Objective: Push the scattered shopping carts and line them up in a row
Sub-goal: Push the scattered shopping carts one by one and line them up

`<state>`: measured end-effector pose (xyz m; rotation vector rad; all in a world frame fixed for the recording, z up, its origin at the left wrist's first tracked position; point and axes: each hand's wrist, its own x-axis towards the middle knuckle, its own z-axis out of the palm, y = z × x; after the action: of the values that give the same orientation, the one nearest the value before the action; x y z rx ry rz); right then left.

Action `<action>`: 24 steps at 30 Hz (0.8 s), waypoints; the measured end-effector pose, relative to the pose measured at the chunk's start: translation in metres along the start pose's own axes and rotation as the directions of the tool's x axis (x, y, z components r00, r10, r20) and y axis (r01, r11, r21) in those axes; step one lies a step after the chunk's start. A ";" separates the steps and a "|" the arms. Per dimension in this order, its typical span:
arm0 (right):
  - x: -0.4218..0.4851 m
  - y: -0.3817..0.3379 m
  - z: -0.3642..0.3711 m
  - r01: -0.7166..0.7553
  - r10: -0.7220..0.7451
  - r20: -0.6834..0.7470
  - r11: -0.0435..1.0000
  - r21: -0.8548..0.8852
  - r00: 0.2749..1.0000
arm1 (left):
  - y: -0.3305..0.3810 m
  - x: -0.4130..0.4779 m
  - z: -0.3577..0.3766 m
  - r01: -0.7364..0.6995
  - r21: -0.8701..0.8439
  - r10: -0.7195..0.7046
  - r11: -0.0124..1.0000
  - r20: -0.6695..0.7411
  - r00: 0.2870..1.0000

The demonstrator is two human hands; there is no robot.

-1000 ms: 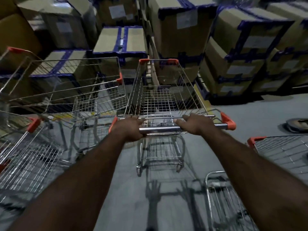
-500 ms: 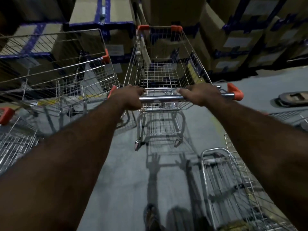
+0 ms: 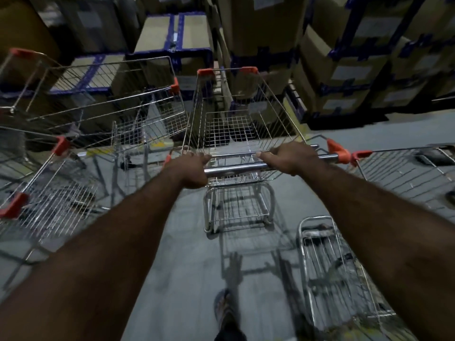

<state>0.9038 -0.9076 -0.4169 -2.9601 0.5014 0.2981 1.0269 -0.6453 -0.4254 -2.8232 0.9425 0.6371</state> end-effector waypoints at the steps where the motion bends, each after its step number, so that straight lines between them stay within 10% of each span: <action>1: -0.012 0.000 0.003 0.005 -0.005 -0.008 1.000 0.001 1.000 | 0.003 -0.013 0.005 0.008 -0.005 -0.008 1.000 -0.005 1.000; 24: -0.211 0.020 0.043 0.002 -0.001 0.065 1.000 -0.024 0.998 | 0.097 -0.205 0.074 0.081 0.018 -0.080 0.997 -0.040 0.996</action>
<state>0.6943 -0.8532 -0.4158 -2.9629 0.4910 0.4015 0.7947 -0.5939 -0.4037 -2.8500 0.8310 0.5622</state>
